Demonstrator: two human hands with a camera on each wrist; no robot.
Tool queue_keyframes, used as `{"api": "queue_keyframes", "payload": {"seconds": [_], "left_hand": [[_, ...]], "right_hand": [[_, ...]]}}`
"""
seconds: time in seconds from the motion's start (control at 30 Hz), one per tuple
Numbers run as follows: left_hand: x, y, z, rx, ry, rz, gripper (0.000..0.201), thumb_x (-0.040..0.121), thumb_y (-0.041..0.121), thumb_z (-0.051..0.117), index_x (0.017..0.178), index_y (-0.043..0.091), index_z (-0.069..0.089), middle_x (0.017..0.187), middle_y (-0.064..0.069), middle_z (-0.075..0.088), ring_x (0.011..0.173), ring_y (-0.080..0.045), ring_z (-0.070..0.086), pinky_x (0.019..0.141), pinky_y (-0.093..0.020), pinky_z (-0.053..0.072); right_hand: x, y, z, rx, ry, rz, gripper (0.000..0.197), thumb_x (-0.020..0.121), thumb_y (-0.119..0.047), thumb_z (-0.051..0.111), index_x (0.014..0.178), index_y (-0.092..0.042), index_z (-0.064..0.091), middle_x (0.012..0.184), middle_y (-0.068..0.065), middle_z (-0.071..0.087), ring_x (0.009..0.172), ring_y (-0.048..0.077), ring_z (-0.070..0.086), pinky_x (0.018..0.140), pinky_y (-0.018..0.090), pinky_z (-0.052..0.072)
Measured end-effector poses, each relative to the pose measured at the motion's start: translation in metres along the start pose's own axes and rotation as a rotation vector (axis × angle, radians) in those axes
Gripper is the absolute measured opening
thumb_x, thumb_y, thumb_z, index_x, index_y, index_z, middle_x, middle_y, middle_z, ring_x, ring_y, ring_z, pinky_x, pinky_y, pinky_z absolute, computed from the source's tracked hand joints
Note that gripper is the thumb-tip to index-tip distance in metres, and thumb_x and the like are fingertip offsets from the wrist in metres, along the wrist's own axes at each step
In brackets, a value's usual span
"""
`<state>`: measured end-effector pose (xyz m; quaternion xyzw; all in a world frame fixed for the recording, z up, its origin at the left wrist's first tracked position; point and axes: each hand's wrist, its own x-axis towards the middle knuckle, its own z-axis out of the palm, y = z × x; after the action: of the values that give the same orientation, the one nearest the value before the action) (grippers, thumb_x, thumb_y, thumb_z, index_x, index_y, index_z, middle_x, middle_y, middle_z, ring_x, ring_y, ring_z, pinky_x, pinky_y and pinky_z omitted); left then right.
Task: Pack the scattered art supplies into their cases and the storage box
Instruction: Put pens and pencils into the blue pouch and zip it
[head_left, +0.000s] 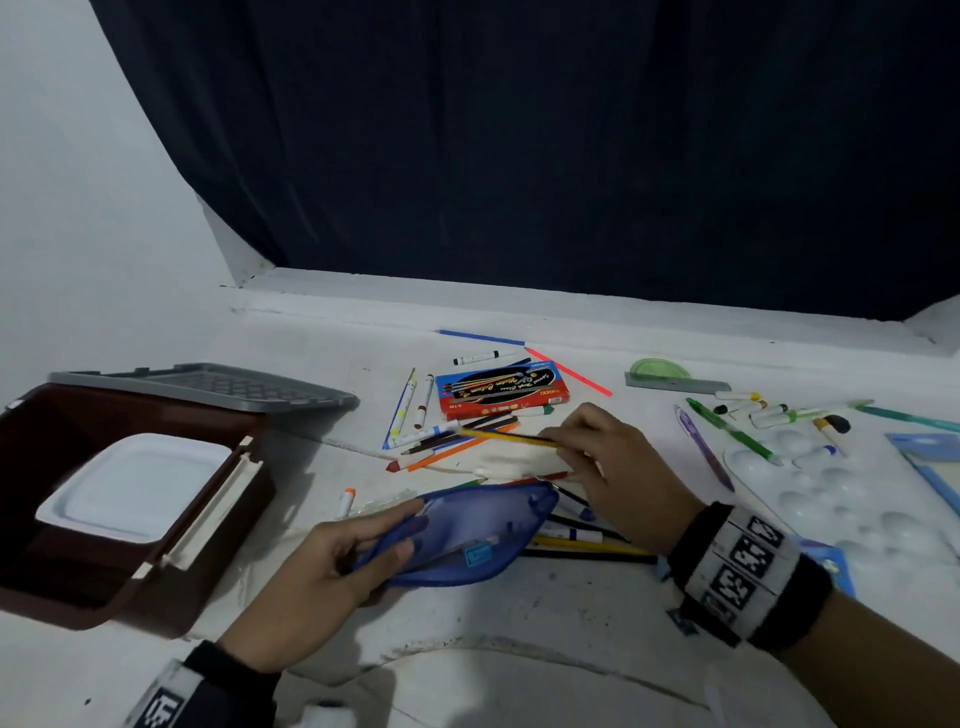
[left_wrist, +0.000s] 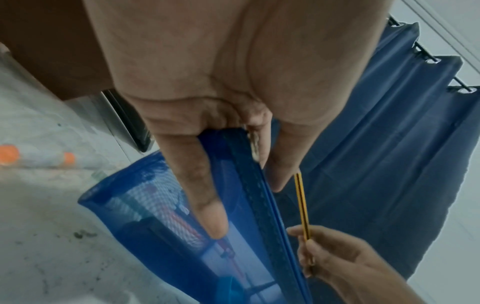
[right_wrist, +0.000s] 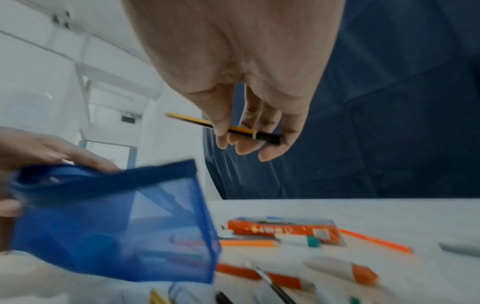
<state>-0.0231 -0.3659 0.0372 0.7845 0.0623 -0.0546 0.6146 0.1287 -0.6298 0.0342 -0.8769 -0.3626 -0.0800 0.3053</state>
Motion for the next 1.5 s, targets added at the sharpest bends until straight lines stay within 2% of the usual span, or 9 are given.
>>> {"api": "queue_keyframes", "payload": {"seconds": [0.2,0.33,0.5,0.6,0.87,0.93,1.03,1.23,1.5], "left_hand": [[0.020,0.006,0.019,-0.050,-0.087,0.041,0.041,0.093,0.011,0.059,0.132,0.025,0.060,0.119,0.010,0.071,0.095,0.008,0.061,0.071,-0.012,0.047],[0.033,0.016,0.037,-0.124,-0.170,0.038,0.043,0.093,0.004,0.057,0.134,0.019,0.057,0.119,0.003,0.072,0.106,-0.008,0.067,0.076,-0.019,0.055],[0.054,0.027,0.057,-0.181,-0.245,0.034,0.045,0.092,0.007,0.061,0.134,0.021,0.058,0.120,-0.004,0.071,0.114,-0.023,0.066,0.094,-0.043,0.055],[0.066,0.030,0.066,-0.157,-0.276,0.065,0.045,0.092,0.004,0.060,0.134,0.019,0.057,0.119,-0.002,0.072,0.114,-0.022,0.066,0.090,-0.036,0.057],[0.096,0.038,0.078,-0.197,-0.274,0.066,0.038,0.093,0.007,0.057,0.126,0.026,0.061,0.113,0.001,0.074,0.103,-0.018,0.071,0.080,-0.032,0.060],[0.103,0.039,0.077,-0.199,-0.251,0.082,0.038,0.093,0.005,0.057,0.124,0.026,0.063,0.112,0.003,0.074,0.101,-0.017,0.072,0.077,-0.030,0.061],[0.113,0.039,0.076,-0.192,-0.225,0.091,0.039,0.092,0.003,0.059,0.123,0.026,0.064,0.111,0.005,0.075,0.101,-0.016,0.071,0.074,-0.028,0.060],[0.123,0.037,0.072,-0.065,-0.255,0.127,0.043,0.092,0.003,0.062,0.124,0.031,0.062,0.112,0.015,0.073,0.104,-0.012,0.070,0.077,-0.031,0.060],[0.139,0.039,0.076,-0.029,-0.303,0.068,0.044,0.096,0.007,0.057,0.124,0.041,0.058,0.116,0.024,0.069,0.106,-0.007,0.068,0.073,-0.029,0.060]], "right_hand": [[-0.027,-0.016,-0.020,-0.570,0.025,-0.186,0.035,0.061,-0.010,0.062,0.092,-0.020,0.073,0.089,0.002,0.058,0.084,0.024,0.053,0.077,0.039,0.039],[-0.044,-0.026,-0.014,-0.503,-0.014,-0.238,0.040,0.079,-0.010,0.035,0.092,-0.016,0.072,0.089,0.003,0.063,0.081,0.024,0.058,0.076,0.035,0.047],[-0.049,-0.025,-0.002,-0.270,-0.169,-0.145,0.046,0.081,-0.004,0.037,0.109,-0.017,0.072,0.107,0.001,0.067,0.098,0.022,0.059,0.086,0.038,0.051],[-0.049,-0.016,-0.012,-0.095,-0.205,-0.029,0.050,0.077,0.004,0.039,0.113,-0.011,0.070,0.118,0.005,0.067,0.107,0.027,0.061,0.092,0.045,0.050],[-0.051,0.008,-0.079,-0.041,0.333,0.032,0.023,0.090,0.004,0.058,0.099,-0.011,0.072,0.091,-0.001,0.068,0.081,0.009,0.062,0.071,0.016,0.046],[-0.048,0.030,-0.086,-0.131,0.376,0.100,0.022,0.087,0.006,0.060,0.095,-0.011,0.073,0.087,-0.002,0.068,0.077,0.009,0.061,0.069,0.018,0.047],[-0.042,0.072,-0.080,-0.249,0.273,0.297,0.020,0.086,-0.001,0.060,0.093,-0.015,0.072,0.087,-0.001,0.067,0.075,0.014,0.061,0.069,0.029,0.050],[-0.032,0.133,-0.046,-0.493,-0.315,0.667,0.034,0.095,-0.022,0.046,0.127,-0.024,0.057,0.125,0.006,0.054,0.117,0.026,0.052,0.093,0.035,0.047],[-0.016,0.148,-0.040,-0.549,-0.278,0.785,0.043,0.092,-0.003,0.047,0.134,-0.011,0.043,0.128,0.015,0.050,0.113,0.033,0.057,0.087,0.034,0.047]]}}
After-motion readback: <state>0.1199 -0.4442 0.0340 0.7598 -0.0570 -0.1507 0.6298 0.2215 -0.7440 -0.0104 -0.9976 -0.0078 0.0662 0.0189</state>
